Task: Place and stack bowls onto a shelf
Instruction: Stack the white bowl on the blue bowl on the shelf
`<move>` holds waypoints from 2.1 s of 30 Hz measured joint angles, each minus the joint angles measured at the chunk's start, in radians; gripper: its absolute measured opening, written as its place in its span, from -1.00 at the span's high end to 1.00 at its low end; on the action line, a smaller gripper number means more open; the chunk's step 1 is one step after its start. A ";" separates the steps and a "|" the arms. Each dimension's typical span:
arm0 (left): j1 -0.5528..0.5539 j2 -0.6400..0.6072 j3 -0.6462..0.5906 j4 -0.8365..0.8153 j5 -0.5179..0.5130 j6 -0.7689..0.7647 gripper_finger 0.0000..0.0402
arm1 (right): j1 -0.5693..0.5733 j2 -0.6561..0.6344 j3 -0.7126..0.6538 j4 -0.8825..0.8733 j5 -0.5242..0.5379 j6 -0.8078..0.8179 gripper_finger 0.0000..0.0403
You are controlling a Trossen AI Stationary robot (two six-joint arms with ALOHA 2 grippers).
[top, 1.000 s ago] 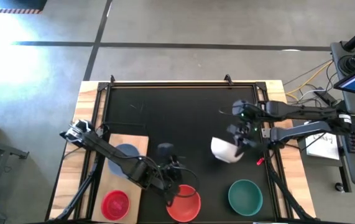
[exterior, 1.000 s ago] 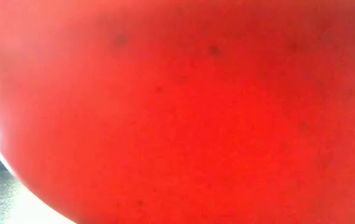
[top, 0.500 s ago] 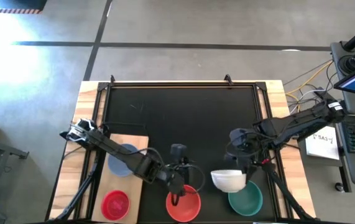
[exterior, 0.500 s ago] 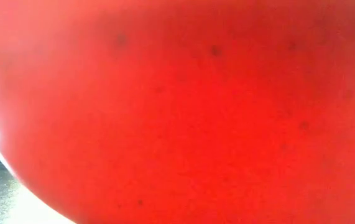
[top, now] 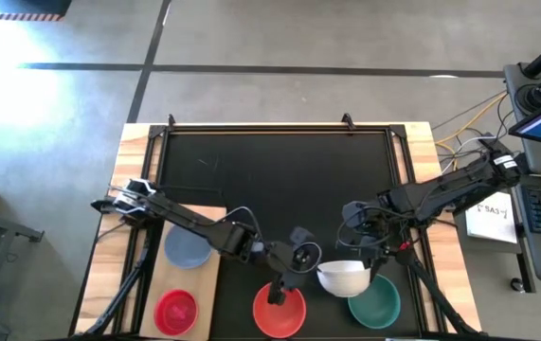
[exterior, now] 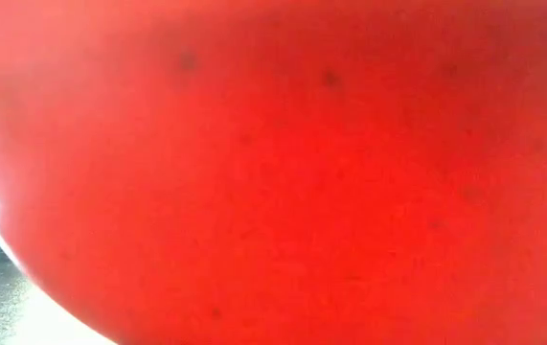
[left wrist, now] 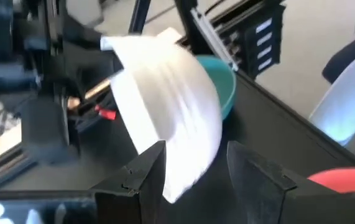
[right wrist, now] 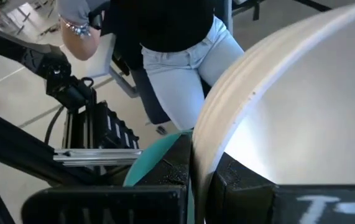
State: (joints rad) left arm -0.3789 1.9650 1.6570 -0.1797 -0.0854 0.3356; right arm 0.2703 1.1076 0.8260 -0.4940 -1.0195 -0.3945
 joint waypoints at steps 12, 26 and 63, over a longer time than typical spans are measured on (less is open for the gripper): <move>0.016 0.017 0.000 0.069 0.059 0.078 0.23 | 0.024 0.013 0.036 0.076 -0.001 0.069 0.95; 0.017 0.010 0.000 -0.003 0.049 0.022 0.23 | 0.046 0.033 0.046 0.119 0.014 0.509 0.96; 0.066 -0.019 0.000 -0.019 0.136 0.108 0.23 | 0.053 0.035 0.053 0.269 0.104 0.832 0.96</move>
State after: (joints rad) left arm -0.3132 1.9461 1.6573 -0.1987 0.0505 0.4436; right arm 0.3229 1.1423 0.8791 -0.2248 -0.9157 0.4378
